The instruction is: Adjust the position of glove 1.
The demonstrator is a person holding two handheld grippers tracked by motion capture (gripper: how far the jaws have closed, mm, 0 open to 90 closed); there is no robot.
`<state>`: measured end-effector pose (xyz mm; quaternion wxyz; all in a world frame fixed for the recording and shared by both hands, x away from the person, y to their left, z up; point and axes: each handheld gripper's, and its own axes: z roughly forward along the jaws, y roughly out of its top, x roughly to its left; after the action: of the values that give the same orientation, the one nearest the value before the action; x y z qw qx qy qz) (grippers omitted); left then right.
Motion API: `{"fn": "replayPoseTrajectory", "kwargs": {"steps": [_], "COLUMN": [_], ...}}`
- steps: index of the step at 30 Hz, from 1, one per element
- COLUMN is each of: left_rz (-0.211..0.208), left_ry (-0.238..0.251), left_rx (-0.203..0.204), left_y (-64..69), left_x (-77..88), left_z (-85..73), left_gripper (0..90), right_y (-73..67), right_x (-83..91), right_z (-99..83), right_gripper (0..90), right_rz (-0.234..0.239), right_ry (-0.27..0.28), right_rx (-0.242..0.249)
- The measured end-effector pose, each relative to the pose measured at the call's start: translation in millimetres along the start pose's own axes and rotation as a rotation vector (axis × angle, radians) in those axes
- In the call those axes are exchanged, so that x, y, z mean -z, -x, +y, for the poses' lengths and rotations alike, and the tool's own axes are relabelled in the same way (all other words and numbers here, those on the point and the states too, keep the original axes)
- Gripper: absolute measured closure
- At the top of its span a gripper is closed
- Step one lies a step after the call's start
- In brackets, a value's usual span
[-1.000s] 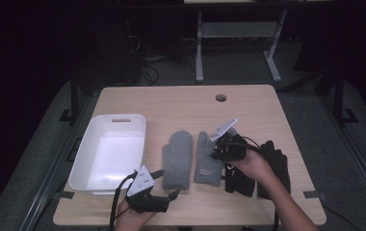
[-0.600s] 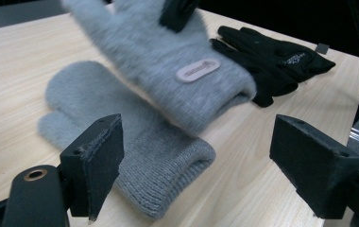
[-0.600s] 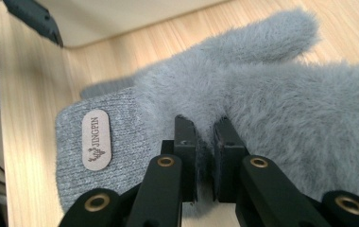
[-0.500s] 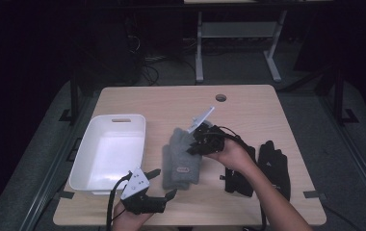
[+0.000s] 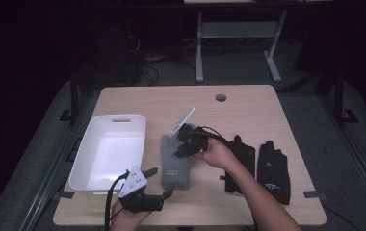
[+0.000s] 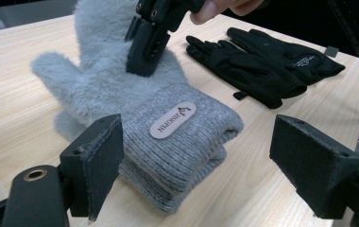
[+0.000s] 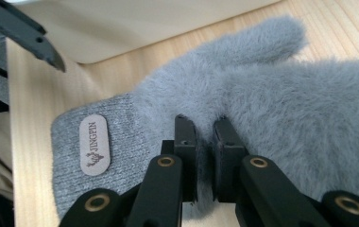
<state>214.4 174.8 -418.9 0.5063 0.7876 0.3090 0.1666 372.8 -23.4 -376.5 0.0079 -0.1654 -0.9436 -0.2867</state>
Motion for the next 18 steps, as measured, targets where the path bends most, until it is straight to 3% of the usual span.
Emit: {"fn": "replayPoseTrajectory", "kwargs": {"steps": [8, 13, 16, 18], "left_rz": [-0.004, -0.011, -0.014, -0.015], "left_ry": [-0.007, -0.010, -0.011, -0.012], "left_rx": [0.002, 0.004, 0.006, 0.004], "left_y": [0.6, 0.7, 0.7, 0.6], "left_x": [-2.4, -4.1, -5.5, -5.8], "left_z": [-0.6, -0.6, -0.3, 0.0], "left_gripper": [18.1, 18.1, 18.1, 18.2], "right_y": [9.1, 16.4, 19.1, 26.0], "right_x": [-13.4, -14.9, -8.8, 1.7], "right_z": [-5.4, -11.4, -13.6, -19.1], "right_gripper": [79.5, 56.3, 52.4, 48.1], "right_rz": [-0.015, -0.028, -0.040, -0.070], "right_ry": [-0.016, 0.033, 0.062, 0.097], "right_rx": [-0.023, -0.085, -0.098, -0.149]}}
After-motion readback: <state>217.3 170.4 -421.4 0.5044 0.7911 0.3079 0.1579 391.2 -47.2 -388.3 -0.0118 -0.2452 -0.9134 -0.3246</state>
